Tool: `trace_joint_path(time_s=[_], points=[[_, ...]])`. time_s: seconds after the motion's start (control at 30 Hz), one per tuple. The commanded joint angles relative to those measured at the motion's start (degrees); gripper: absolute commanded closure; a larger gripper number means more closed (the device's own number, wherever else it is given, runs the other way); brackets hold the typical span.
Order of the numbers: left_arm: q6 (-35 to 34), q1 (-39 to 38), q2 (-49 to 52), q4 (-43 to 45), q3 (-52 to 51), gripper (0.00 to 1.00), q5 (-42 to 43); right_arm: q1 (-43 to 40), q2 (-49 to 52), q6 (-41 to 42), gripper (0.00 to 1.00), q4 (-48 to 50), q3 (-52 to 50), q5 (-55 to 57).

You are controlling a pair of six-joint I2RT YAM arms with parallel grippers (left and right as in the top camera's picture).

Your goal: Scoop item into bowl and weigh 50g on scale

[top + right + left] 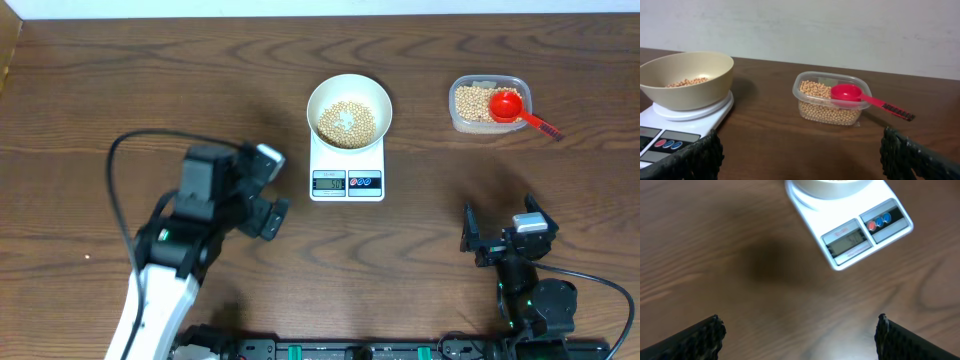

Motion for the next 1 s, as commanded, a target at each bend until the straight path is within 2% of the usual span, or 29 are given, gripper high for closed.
trace_joint_path(time_s=[0.0,0.2,0.33,0.67,0.97], points=[[-0.3,2.9,-7.0,2.0,-5.2,0.02,-1.0,-0.1,-0.4,0.7,0.01,-0.2,-0.1,0.3],[-0.3,8.3,-19.9,6.0,-14.3,0.02,-1.3,-0.1,-0.4,0.7,0.01,-0.2,-0.1,0.3],[-0.3,10.1,-27.0,8.9,-18.9,0.02,-5.1,-0.1,-0.4,0.7,0.01,-0.2,-0.1,0.3],[-0.3,10.3,-38.9,20.3,-30.0,0.02,-12.5,-0.1,-0.4,0.7,0.01,-0.2,-0.1,0.3],[-0.3,12.7,-47.8,29.9,-41.0,0.02,-13.2,-0.1,-0.4,0.8,0.01,-0.2,-0.1,0.3]])
